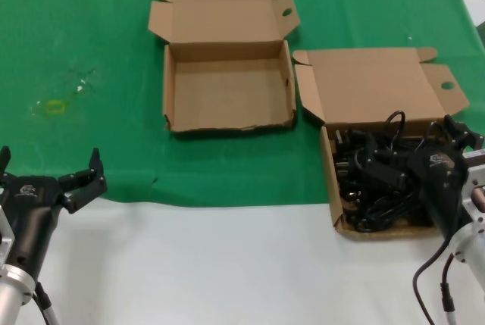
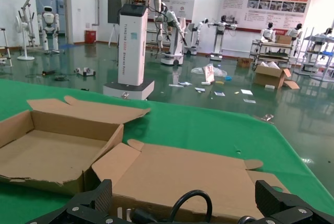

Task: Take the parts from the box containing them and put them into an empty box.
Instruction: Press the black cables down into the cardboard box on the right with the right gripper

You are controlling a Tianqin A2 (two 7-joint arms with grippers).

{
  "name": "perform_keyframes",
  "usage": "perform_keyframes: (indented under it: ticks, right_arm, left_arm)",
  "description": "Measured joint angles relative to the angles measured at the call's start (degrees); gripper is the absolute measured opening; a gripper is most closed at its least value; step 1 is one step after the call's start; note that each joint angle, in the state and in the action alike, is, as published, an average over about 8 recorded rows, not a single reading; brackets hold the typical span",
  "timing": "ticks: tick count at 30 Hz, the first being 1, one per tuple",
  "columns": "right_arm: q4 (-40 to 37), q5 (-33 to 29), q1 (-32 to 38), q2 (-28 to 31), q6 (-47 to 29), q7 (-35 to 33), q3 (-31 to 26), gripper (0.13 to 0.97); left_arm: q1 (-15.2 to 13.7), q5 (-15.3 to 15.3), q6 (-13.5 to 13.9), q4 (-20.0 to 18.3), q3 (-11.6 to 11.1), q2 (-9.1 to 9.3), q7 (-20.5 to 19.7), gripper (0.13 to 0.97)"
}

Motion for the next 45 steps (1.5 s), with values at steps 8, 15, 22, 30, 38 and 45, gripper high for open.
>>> perform_keyframes:
  ticks: [8, 15, 22, 30, 38, 45]
  right_arm:
    - [0.00, 0.00, 0.00, 0.00, 0.00, 0.00, 0.00, 0.966]
    - [0.00, 0.00, 0.00, 0.00, 0.00, 0.00, 0.00, 0.966]
    - [0.00, 0.00, 0.00, 0.00, 0.00, 0.00, 0.00, 0.966]
    - [0.00, 0.00, 0.00, 0.00, 0.00, 0.00, 0.00, 0.966]
    - [0.63, -0.06, -0.11, 2.70, 0.33, 0.27, -2.06, 0.966]
    - [1.02, 0.53, 1.03, 9.69, 0.54, 1.59, -7.08, 0.966]
  left_arm:
    - [0.00, 0.00, 0.00, 0.00, 0.00, 0.00, 0.00, 0.966]
    - [0.00, 0.00, 0.00, 0.00, 0.00, 0.00, 0.00, 0.966]
    - [0.00, 0.00, 0.00, 0.00, 0.00, 0.00, 0.00, 0.966]
    - [0.00, 0.00, 0.00, 0.00, 0.00, 0.00, 0.00, 0.936]
    - [0.00, 0.00, 0.00, 0.00, 0.00, 0.00, 0.00, 0.859]
    - [0.00, 0.01, 0.00, 0.00, 0.00, 0.00, 0.00, 0.751]
